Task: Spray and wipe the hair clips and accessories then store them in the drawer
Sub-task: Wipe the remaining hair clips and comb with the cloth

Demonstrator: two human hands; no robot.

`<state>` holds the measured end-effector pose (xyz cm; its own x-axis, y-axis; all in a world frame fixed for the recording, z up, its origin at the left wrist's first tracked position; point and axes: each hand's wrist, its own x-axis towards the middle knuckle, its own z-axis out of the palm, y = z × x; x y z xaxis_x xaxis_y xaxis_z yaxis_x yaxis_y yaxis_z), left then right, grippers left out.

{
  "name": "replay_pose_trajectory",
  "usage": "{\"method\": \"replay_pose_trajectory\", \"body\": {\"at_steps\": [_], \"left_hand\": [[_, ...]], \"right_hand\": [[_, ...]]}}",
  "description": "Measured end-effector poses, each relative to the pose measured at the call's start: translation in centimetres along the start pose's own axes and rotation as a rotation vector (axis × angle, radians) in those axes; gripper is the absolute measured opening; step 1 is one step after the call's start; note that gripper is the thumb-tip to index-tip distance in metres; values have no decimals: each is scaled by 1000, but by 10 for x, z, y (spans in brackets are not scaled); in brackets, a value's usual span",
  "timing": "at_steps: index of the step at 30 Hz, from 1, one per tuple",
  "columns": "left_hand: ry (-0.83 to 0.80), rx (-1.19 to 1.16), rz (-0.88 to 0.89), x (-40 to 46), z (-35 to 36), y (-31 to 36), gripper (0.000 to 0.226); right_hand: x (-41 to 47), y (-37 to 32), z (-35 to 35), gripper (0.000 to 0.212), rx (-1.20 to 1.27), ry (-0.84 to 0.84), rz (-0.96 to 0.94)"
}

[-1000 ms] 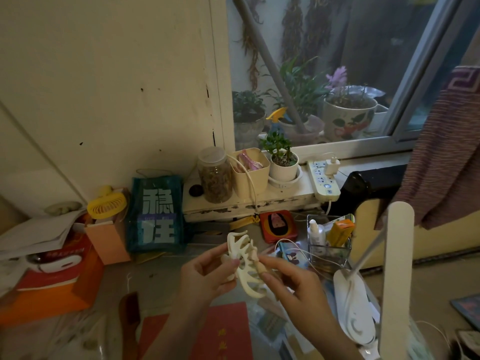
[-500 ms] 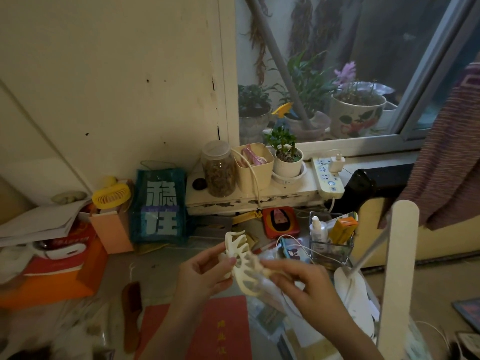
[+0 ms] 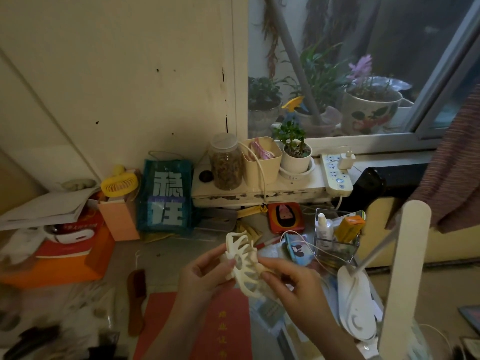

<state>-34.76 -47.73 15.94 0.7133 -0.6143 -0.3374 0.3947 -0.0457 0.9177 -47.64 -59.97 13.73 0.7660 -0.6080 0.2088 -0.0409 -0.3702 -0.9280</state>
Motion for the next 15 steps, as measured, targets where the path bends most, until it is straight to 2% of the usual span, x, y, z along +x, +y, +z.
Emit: {"method": "replay_pose_trajectory", "body": {"at_steps": [8,11,13,15], "left_hand": [[47,-33,-51,-1,-8,-15,29],[57,-56,-71,-2,-9,-22,27],[55,-65,-71,-2,-10,-27,32],[55,-89,-68,-3,-10,-31,38]], "right_hand": [[-7,15,-14,20,66,-185,126],[-4,20,-16,29,140,-131,186],[-1,23,-14,32,221,-61,254],[1,22,-7,30,283,-67,304]]}}
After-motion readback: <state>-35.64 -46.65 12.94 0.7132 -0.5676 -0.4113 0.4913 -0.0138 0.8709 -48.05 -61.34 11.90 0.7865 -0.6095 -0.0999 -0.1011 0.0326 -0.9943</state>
